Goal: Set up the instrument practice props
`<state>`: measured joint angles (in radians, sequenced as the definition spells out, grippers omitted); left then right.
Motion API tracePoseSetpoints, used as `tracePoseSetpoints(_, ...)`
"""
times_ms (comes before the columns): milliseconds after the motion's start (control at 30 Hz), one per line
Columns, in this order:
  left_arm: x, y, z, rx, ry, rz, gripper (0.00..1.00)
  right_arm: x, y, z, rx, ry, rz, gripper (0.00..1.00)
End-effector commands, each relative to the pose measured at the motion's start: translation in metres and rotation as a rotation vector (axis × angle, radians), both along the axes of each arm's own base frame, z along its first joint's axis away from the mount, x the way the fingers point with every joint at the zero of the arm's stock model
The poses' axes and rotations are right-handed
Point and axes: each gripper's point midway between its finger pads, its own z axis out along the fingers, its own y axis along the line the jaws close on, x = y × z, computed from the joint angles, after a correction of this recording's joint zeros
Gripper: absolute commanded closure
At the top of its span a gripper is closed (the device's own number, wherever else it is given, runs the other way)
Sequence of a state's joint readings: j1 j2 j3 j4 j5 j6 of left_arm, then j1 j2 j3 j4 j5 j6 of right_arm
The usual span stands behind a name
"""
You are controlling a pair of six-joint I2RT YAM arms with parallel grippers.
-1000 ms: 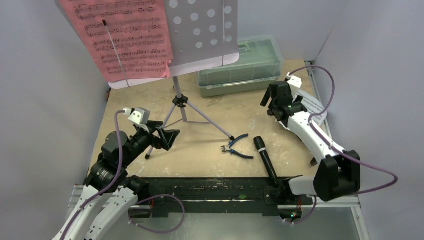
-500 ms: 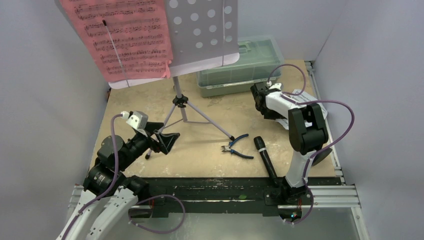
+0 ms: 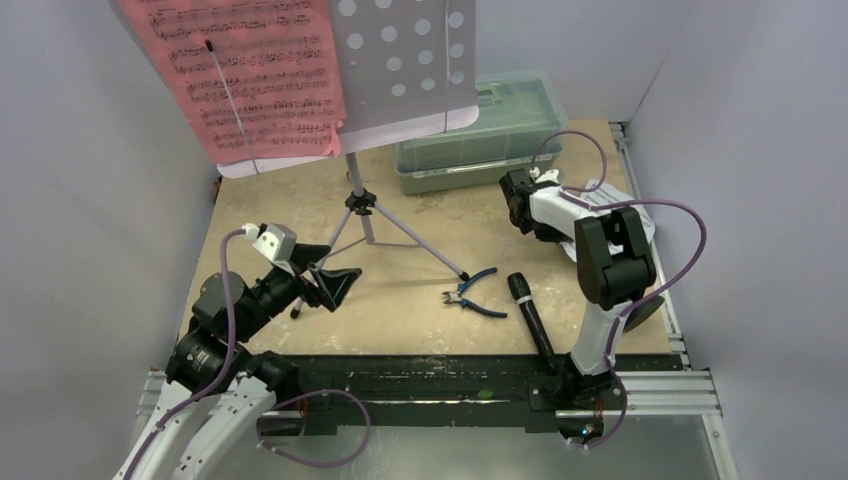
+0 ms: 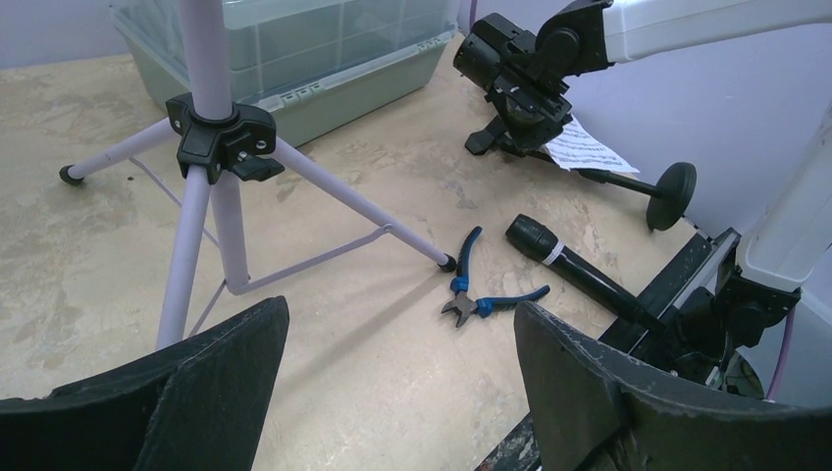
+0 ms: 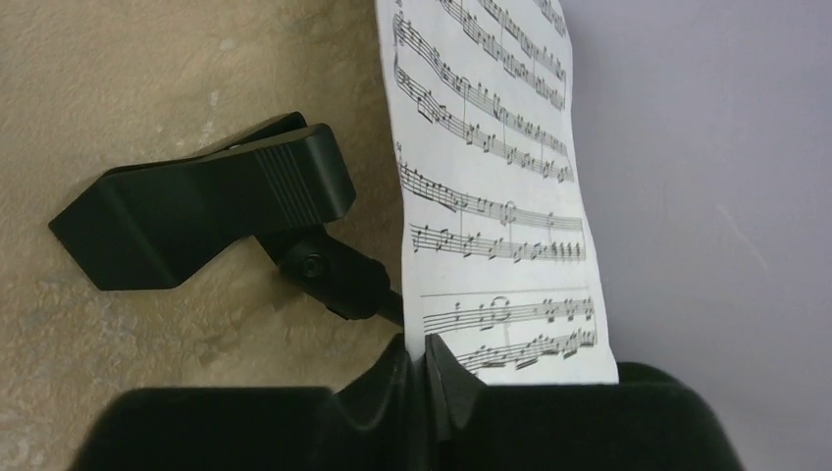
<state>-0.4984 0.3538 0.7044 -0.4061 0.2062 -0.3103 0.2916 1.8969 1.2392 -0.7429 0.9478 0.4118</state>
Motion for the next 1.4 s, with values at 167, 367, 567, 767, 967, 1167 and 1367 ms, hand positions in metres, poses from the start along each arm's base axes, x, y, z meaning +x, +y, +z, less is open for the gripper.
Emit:
tracePoseSetpoints(167,0.007,-0.004,0.0,0.012,-0.013,-0.004,0.15,0.01,0.057,0.054,-0.048,-0.158,0.185,1.0)
tracePoseSetpoints(367,0.014,-0.002,-0.007,0.028,0.023,0.025,0.15,0.009,0.142,0.088,0.323,-0.275,0.484,1.0)
tracePoseSetpoints(567,0.022,0.003,-0.014,0.035,0.059,0.078,0.16,-0.036,0.213,0.098,0.754,-0.275,0.832,1.0)
tracePoseSetpoints(767,0.026,0.008,-0.019,-0.035,0.168,0.158,0.17,-0.097,0.272,0.131,1.154,-0.326,1.133,1.0)
tracePoseSetpoints(967,0.019,-0.013,-0.055,-0.241,0.49,0.165,0.2,-0.149,0.316,0.155,1.418,-0.318,1.314,1.0)
tracePoseSetpoints(1167,0.014,-0.025,-0.074,-0.49,0.672,0.185,0.21,-0.18,0.351,0.142,1.518,-0.299,1.351,1.0)
tracePoseSetpoints(1367,0.019,-0.037,-0.089,-0.536,0.758,0.173,0.2,-0.203,0.381,0.13,1.515,-0.241,1.445,1.0)
